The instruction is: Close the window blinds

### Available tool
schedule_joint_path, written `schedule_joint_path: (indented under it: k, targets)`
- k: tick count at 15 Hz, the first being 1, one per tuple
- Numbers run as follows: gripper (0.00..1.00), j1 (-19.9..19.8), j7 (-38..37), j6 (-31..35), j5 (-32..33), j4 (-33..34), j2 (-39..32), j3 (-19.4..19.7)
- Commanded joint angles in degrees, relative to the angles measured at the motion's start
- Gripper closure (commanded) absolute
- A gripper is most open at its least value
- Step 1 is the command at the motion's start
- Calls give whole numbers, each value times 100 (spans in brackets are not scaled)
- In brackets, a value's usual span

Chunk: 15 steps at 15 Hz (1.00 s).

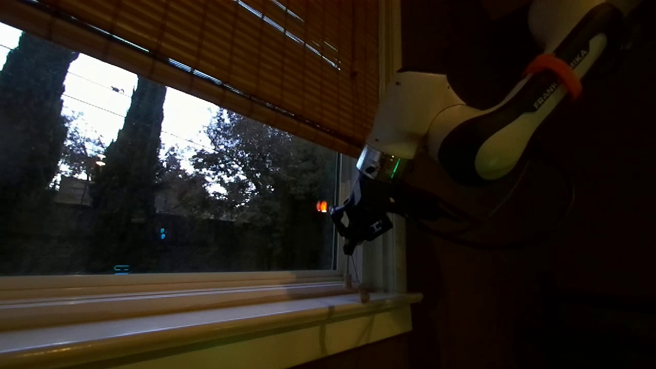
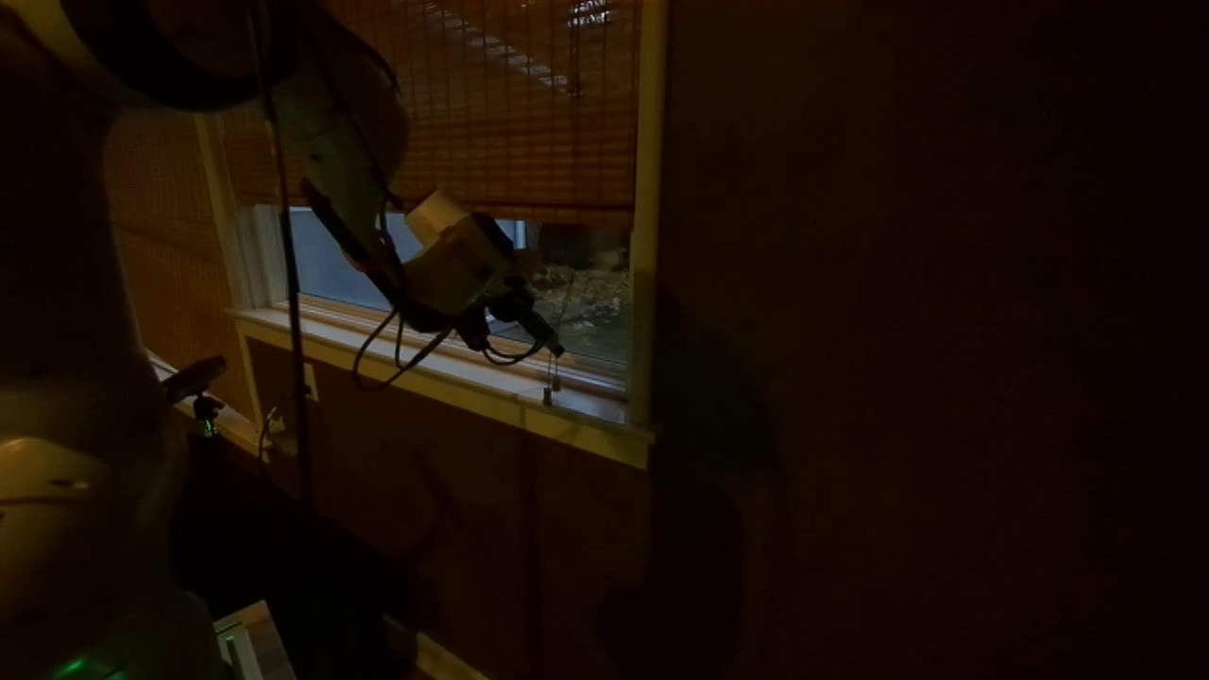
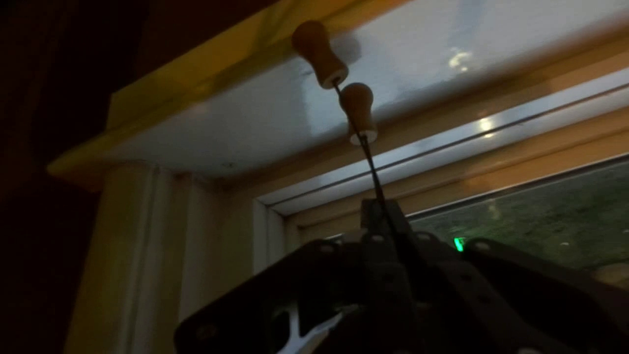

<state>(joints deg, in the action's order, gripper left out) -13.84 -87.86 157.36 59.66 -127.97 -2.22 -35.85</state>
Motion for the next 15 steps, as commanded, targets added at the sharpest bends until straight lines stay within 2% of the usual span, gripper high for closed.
schedule_joint_path:
  k: [1,8,15]
  targets:
    - [97,195,-44,380,-69,457,-315,-202]
    - [97,629,598,1031,-504,1262,-1338,-848]
    - [97,1126,1642,760,-632,2398,-2807,-1322]
